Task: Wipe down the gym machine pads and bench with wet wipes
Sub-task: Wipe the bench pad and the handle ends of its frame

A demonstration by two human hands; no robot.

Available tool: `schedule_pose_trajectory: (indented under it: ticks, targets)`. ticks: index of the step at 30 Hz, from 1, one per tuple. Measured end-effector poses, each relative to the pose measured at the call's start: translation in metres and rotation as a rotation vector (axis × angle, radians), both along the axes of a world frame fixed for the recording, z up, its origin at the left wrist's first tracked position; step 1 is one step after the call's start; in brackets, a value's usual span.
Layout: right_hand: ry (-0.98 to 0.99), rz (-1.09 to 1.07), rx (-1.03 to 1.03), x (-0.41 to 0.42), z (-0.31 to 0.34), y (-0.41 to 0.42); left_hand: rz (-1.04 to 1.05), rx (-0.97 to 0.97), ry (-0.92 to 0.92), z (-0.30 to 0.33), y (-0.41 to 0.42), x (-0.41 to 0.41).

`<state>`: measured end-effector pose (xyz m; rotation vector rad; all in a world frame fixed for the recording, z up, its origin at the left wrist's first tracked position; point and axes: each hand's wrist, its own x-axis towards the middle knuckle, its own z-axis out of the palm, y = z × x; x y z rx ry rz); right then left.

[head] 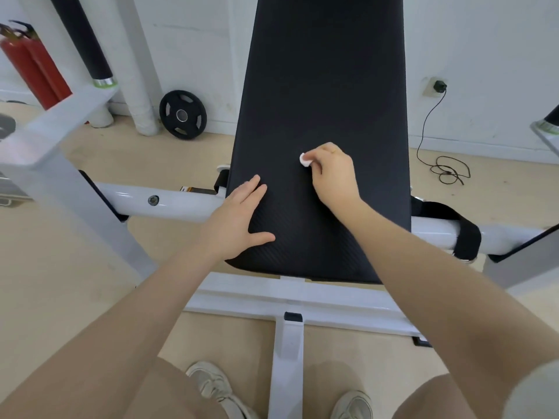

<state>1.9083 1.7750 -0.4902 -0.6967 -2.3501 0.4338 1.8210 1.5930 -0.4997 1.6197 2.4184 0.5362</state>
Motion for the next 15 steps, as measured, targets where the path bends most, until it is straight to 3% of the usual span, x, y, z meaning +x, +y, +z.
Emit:
schedule_pose_trajectory:
  ticks: [3,6,9,11,13,15]
  targets:
    - [-0.022,0.224,0.146,0.013,-0.018,-0.024,0.027,-0.057,0.115,-0.001,-0.003,-0.004]
    - [-0.154,0.41,0.16,0.039,-0.034,-0.059,0.108,-0.096,0.23,-0.001,-0.001,-0.007]
    - [-0.284,0.608,0.235,0.048,-0.037,-0.072,0.121,-0.098,0.162,-0.002,-0.001,-0.008]
    - [-0.175,0.547,0.231,0.033,-0.02,-0.055,0.092,-0.068,0.051,-0.004,-0.005,-0.011]
    - [0.007,0.31,0.157,0.01,0.001,-0.032,0.063,0.003,-0.063,-0.008,-0.01,-0.016]
    - [0.036,0.127,0.057,-0.012,0.011,-0.011,0.069,0.12,-0.202,-0.01,-0.013,-0.021]
